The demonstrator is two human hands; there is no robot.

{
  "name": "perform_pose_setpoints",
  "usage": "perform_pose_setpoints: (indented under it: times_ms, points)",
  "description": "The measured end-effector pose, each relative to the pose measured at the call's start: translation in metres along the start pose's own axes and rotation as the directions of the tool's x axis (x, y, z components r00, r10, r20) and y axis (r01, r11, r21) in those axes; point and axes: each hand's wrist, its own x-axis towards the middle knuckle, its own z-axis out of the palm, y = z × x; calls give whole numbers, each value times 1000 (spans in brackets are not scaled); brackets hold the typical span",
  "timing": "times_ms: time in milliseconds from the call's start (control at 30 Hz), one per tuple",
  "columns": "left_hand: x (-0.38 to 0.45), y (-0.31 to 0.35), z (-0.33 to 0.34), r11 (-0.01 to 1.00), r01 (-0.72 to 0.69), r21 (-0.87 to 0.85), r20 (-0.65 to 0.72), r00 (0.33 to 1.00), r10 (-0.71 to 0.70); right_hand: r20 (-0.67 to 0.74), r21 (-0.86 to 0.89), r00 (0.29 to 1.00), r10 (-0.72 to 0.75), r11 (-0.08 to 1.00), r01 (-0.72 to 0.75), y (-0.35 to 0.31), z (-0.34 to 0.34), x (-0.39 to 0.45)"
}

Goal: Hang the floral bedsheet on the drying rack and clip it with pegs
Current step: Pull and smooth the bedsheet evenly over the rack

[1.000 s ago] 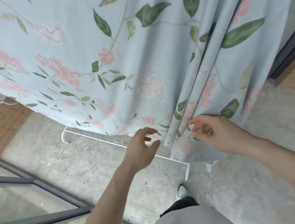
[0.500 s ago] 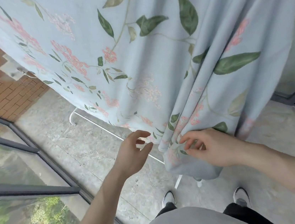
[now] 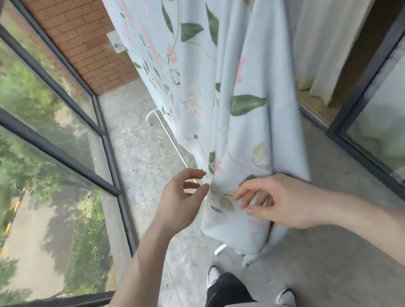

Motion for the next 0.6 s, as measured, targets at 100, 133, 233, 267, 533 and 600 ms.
perform_pose_setpoints:
  times_ms: [100, 133, 233, 267, 533, 600]
  points:
    - [-27, 10, 10, 1000, 16, -8, -44, 999, -16, 95, 29, 995, -27, 999, 24, 7, -16, -15]
    - [-33, 12, 12, 1000, 19, -14, -56, 998, -20, 127, 50, 991, -38, 998, 32, 8, -19, -17]
    - [-46, 25, 14, 999, 19, -32, -84, 996, -22, 268, 186, 961, -65, 982, 14, 2, -33, -20]
    - [-47, 32, 14, 999, 6, -35, -89, 996, -9, 313, 227, 947, -77, 974, 4, 0, -40, -21]
    - [-44, 87, 15, 994, -101, -41, -91, 991, 97, 436, 376, 864, -252, 923, 80, -6, -120, -34]
    - [-47, 99, 14, 993, -117, -31, -112, 987, 113, 417, 389, 863, -286, 914, 115, -3, -138, -27]
